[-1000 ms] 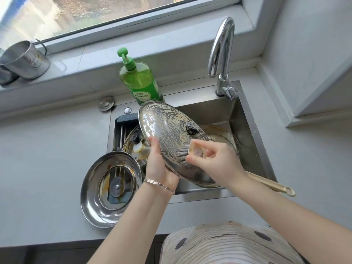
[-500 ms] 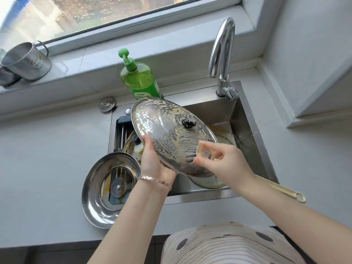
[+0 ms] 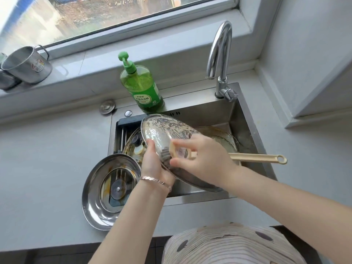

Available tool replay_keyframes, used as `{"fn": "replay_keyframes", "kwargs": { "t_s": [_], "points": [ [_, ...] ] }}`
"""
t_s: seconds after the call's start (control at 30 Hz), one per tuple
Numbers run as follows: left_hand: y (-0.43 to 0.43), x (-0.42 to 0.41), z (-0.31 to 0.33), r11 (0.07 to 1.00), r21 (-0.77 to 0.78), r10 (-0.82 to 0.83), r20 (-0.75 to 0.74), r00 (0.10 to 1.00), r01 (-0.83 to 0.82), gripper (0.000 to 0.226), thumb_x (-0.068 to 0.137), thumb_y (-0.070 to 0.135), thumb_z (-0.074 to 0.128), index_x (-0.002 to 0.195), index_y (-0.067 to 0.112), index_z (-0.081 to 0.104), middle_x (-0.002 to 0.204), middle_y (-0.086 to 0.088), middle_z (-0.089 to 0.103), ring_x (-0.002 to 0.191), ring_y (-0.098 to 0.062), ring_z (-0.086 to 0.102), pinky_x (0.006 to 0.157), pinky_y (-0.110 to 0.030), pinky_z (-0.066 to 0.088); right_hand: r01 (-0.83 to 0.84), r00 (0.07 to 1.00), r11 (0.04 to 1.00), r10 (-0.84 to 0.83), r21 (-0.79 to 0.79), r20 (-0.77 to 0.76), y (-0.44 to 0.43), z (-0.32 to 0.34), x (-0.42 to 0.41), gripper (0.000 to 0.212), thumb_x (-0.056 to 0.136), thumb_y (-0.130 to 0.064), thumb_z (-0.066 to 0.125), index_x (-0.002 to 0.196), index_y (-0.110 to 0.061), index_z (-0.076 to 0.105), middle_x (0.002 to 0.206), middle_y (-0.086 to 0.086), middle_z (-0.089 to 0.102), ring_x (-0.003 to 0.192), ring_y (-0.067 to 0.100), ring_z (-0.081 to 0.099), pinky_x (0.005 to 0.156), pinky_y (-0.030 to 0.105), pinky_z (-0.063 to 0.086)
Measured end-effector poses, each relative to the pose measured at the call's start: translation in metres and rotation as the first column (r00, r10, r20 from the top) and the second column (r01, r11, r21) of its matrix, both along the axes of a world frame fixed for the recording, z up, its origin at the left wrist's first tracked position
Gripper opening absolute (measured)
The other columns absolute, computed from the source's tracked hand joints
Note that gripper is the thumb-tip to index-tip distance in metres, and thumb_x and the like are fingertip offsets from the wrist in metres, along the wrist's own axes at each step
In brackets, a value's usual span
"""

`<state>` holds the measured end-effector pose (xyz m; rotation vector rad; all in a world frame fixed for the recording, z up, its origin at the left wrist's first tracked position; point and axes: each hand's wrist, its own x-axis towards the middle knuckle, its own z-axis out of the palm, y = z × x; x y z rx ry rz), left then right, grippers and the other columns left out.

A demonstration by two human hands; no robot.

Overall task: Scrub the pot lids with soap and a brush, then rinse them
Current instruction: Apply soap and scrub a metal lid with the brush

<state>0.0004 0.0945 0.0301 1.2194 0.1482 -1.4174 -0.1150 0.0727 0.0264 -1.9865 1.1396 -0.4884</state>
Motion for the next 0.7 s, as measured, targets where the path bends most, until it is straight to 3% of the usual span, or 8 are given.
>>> {"fn": "replay_keyframes", "kwargs": {
  "t_s": [0.07, 0.17, 0.3, 0.37, 0.47, 0.63, 0.7],
  "points": [
    [0.002, 0.008, -0.004, 1.0, 0.002, -0.023, 0.002, 1.0, 0.023, 0.057, 0.095, 0.056, 0.03, 0.117, 0.007, 0.051, 0.111, -0.023, 0.061, 0.104, -0.038, 0.059, 0.092, -0.052, 0.046, -0.038, 0.997, 0.999, 0.038, -0.004, -0.064, 0.018, -0.012, -0.016, 0.044, 0.077, -0.049, 0.068, 0.12, -0.045, 0.058, 0.077, -0.01, 0.041, 0.07, 0.009, 0.045, 0.057, 0.017, 0.031],
    [0.004, 0.0, -0.01, 0.999, 0.019, -0.032, 0.004, 0.999, 0.032, 0.061, 0.094, 0.058, 0.03, 0.124, 0.008, 0.048, 0.12, -0.021, 0.058, 0.109, -0.037, 0.057, 0.094, -0.052, 0.046, -0.011, 0.993, 1.0, 0.013, 0.015, -0.118, 0.014, -0.019, -0.017, 0.045, 0.077, -0.052, 0.066, 0.12, -0.047, 0.057, 0.077, -0.01, 0.039, 0.073, 0.01, 0.045, 0.059, 0.022, 0.031],
    [0.0, -0.003, -0.012, 0.998, 0.059, -0.038, 0.015, 0.999, 0.037, 0.057, 0.094, 0.056, 0.033, 0.116, 0.008, 0.055, 0.115, -0.019, 0.062, 0.103, -0.035, 0.061, 0.088, -0.049, 0.049, 0.007, 1.0, 0.998, -0.009, -0.068, -0.03, -0.004, -0.015, 0.004, 0.048, 0.077, -0.052, 0.066, 0.123, -0.043, 0.057, 0.074, -0.013, 0.035, 0.071, 0.009, 0.043, 0.062, 0.023, 0.033],
    [-0.001, 0.01, -0.012, 0.998, 0.04, -0.042, -0.046, 0.998, 0.044, 0.06, 0.094, 0.056, 0.031, 0.114, 0.004, 0.052, 0.115, -0.024, 0.06, 0.104, -0.038, 0.059, 0.09, -0.053, 0.046, -0.05, 0.999, 0.992, 0.05, -0.119, -0.004, 0.003, -0.02, -0.005, 0.048, 0.074, -0.055, 0.066, 0.119, -0.04, 0.061, 0.073, -0.015, 0.035, 0.061, 0.003, 0.04, 0.055, 0.017, 0.03],
    [0.003, 0.031, -0.018, 0.999, 0.007, -0.053, -0.064, 0.997, 0.053, 0.069, 0.093, 0.06, 0.028, 0.133, 0.006, 0.041, 0.129, -0.027, 0.051, 0.117, -0.043, 0.051, 0.099, -0.06, 0.038, -0.096, 0.995, 0.991, 0.096, -0.096, -0.005, 0.019, -0.038, -0.028, 0.054, 0.067, -0.064, 0.052, 0.112, -0.038, 0.066, 0.073, -0.013, 0.039, 0.048, -0.004, 0.031, 0.048, 0.012, 0.025],
    [0.003, 0.017, -0.025, 0.996, 0.041, -0.074, 0.024, 0.997, 0.073, 0.069, 0.091, 0.062, 0.032, 0.132, 0.008, 0.048, 0.122, -0.02, 0.06, 0.112, -0.037, 0.058, 0.101, -0.054, 0.041, -0.046, 0.998, 0.982, 0.054, -0.182, 0.043, 0.009, -0.035, -0.009, 0.045, 0.064, -0.059, 0.058, 0.101, -0.037, 0.071, 0.07, -0.012, 0.037, 0.046, 0.005, 0.033, 0.045, 0.008, 0.019],
    [0.001, 0.021, -0.024, 0.996, 0.059, -0.067, -0.005, 0.998, 0.067, 0.069, 0.092, 0.061, 0.032, 0.132, 0.007, 0.047, 0.122, -0.022, 0.059, 0.111, -0.038, 0.058, 0.101, -0.054, 0.041, -0.054, 0.995, 0.974, 0.071, -0.218, 0.07, 0.009, -0.03, -0.002, 0.043, 0.065, -0.056, 0.06, 0.101, -0.035, 0.071, 0.07, -0.011, 0.037, 0.047, 0.006, 0.034, 0.045, 0.006, 0.019]
  ]
}}
